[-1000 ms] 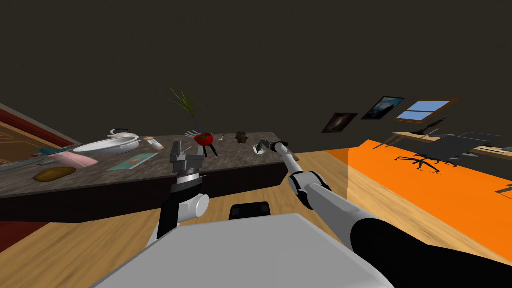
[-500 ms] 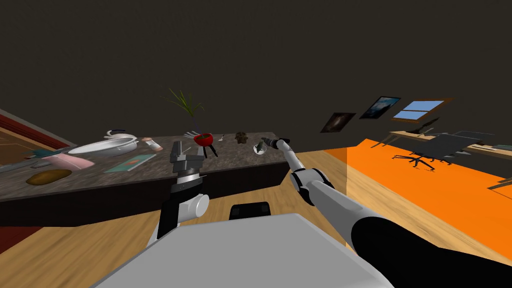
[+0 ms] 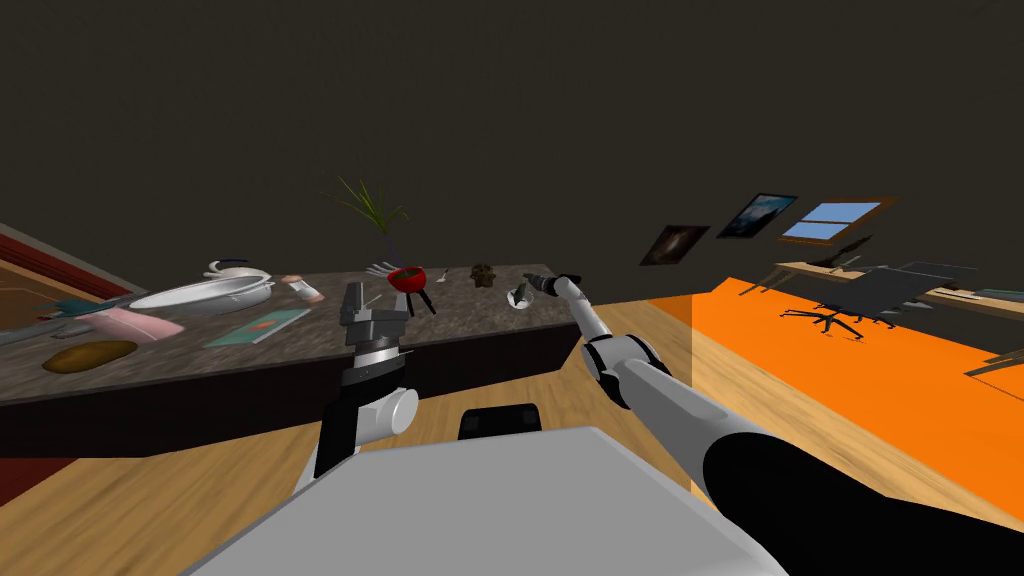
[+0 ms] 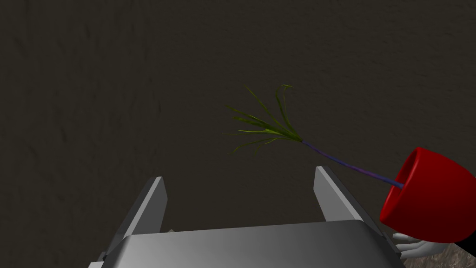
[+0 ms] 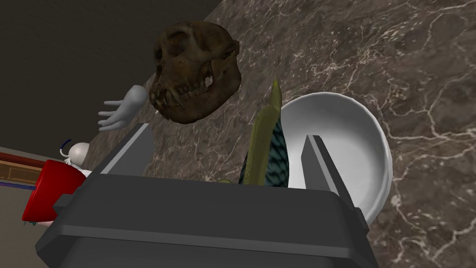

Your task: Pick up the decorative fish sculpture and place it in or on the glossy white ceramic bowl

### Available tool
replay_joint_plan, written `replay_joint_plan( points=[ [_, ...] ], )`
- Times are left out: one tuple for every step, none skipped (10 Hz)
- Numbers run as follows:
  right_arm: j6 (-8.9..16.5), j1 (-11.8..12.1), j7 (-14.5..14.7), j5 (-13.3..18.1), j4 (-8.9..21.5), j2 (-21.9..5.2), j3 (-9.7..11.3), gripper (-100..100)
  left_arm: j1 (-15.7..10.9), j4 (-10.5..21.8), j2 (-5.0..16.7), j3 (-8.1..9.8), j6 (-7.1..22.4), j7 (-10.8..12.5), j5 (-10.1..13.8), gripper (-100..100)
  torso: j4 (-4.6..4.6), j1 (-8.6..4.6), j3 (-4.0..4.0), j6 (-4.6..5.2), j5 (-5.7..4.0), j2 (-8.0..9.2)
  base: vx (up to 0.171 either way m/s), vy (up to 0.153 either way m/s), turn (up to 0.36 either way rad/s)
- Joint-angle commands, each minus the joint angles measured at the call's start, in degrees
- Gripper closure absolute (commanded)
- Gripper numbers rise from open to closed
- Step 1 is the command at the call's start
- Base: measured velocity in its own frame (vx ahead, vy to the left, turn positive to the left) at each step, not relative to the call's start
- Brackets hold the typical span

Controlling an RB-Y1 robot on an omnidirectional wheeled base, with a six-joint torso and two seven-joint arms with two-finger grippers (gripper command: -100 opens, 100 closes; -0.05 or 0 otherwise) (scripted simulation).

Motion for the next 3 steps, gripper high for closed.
replay_joint_plan(
  points=[
    [0.0,0.0,0.0,0.0,0.0,0.0,0.0,0,0.0,0.0,0.0,0.0,0.0,0.0,0.0,0,0.0,0.0,0.0,0.0,0.0,0.0,0.0,0.0,0.0],
    [0.0,0.0,0.0,0.0,0.0,0.0,0.0,0,0.0,0.0,0.0,0.0,0.0,0.0,0.0,0,0.0,0.0,0.0,0.0,0.0,0.0,0.0,0.0,0.0],
    [0.0,0.0,0.0,0.0,0.0,0.0,0.0,0,0.0,0.0,0.0,0.0,0.0,0.0,0.0,0,0.0,0.0,0.0,0.0,0.0,0.0,0.0,0.0,0.0]
  ],
)
